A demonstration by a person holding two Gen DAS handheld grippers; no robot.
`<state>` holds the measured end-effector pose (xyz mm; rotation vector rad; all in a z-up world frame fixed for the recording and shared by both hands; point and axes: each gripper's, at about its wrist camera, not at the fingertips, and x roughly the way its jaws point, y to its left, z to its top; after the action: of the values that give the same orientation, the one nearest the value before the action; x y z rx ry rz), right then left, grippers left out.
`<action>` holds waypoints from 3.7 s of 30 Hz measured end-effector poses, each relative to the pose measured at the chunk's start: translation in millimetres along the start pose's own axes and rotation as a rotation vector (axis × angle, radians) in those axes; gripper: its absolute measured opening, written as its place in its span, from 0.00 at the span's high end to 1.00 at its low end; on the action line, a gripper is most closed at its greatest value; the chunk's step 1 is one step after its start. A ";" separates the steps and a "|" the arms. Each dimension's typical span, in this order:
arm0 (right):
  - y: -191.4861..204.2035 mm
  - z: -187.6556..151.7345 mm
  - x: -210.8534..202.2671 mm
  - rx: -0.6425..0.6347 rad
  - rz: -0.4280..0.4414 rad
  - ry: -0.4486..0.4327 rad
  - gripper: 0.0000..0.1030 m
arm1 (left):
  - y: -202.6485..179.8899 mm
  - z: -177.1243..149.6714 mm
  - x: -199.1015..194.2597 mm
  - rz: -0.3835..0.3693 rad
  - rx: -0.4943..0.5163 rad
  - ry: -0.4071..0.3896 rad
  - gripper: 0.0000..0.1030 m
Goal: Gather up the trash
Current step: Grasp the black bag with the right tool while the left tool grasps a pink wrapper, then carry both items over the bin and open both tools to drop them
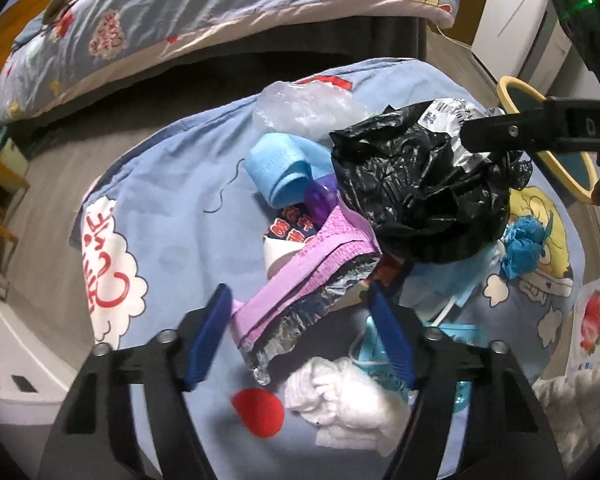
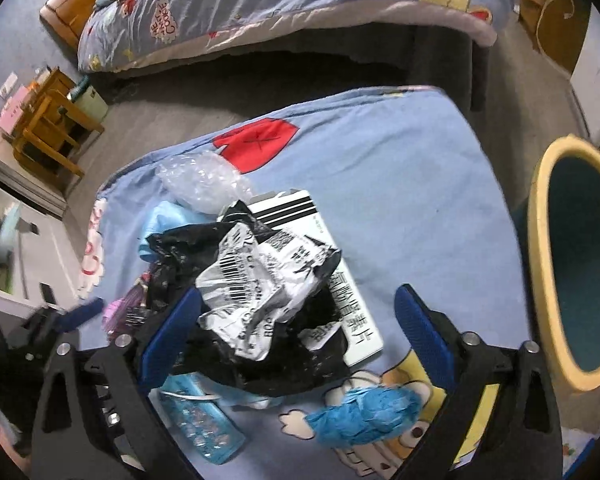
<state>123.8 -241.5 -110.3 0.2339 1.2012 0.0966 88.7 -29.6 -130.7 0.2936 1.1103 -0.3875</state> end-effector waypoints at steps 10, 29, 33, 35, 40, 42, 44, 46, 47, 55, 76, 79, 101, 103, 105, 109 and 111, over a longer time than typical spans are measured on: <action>15.2 -2.9 -24.0 -0.056 0.037 -0.016 0.80 | 5.3 1.5 -16.6 0.024 -0.003 -0.028 0.85; 14.8 -1.5 -124.3 -0.044 0.032 -0.239 0.81 | 11.3 22.3 -118.2 0.012 -0.087 -0.326 0.92; 3.0 -1.9 -138.7 -0.025 0.025 -0.270 0.81 | 5.2 27.9 -131.4 -0.010 -0.082 -0.371 0.92; -3.7 -4.3 -141.1 -0.020 0.016 -0.277 0.81 | 0.2 30.6 -133.6 -0.024 -0.078 -0.382 0.92; -31.1 -6.3 -137.2 0.009 -0.018 -0.266 0.81 | -17.0 42.8 -129.8 -0.054 -0.068 -0.385 0.92; -42.7 -6.2 -136.7 0.024 -0.021 -0.269 0.81 | -23.9 47.6 -128.4 -0.064 -0.065 -0.387 0.92; -53.4 -5.4 -136.5 0.032 -0.023 -0.267 0.81 | -32.9 54.2 -125.3 -0.074 -0.055 -0.386 0.92; -62.1 -4.7 -138.3 0.032 -0.025 -0.275 0.81 | -41.6 58.4 -122.5 -0.080 -0.045 -0.383 0.92; -65.2 -5.2 -139.2 0.032 -0.026 -0.276 0.81 | -47.7 61.9 -120.1 -0.085 -0.039 -0.381 0.92; -103.7 -10.2 -145.8 0.061 -0.050 -0.289 0.81 | -91.7 80.6 -103.7 -0.121 0.009 -0.362 0.92; -237.7 -24.1 -182.0 0.324 -0.164 -0.367 0.81 | -202.1 107.2 -83.4 -0.196 0.113 -0.353 0.92; -254.5 -26.2 -183.5 0.386 -0.157 -0.369 0.81 | -222.4 114.2 -79.9 -0.212 0.129 -0.347 0.92; -315.0 -41.7 -154.7 0.579 -0.142 -0.287 0.77 | -299.6 168.0 -4.0 -0.204 0.198 -0.254 0.72; -313.0 -37.7 -154.0 0.570 -0.137 -0.289 0.74 | -293.6 165.9 -5.0 -0.203 0.186 -0.272 0.55; -310.0 -36.8 -155.1 0.564 -0.144 -0.296 0.65 | -289.8 163.5 -8.0 -0.197 0.194 -0.294 0.45; -301.5 -33.7 -156.6 0.538 -0.158 -0.302 0.47 | -282.1 158.7 -15.7 -0.175 0.211 -0.317 0.29; -294.6 -31.1 -158.6 0.508 -0.180 -0.307 0.39 | -275.1 156.3 -22.1 -0.164 0.202 -0.336 0.20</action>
<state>23.0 -555.2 -44.3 0.5620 0.9183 -0.3947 84.3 -337.8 -55.5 0.3036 0.7674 -0.6715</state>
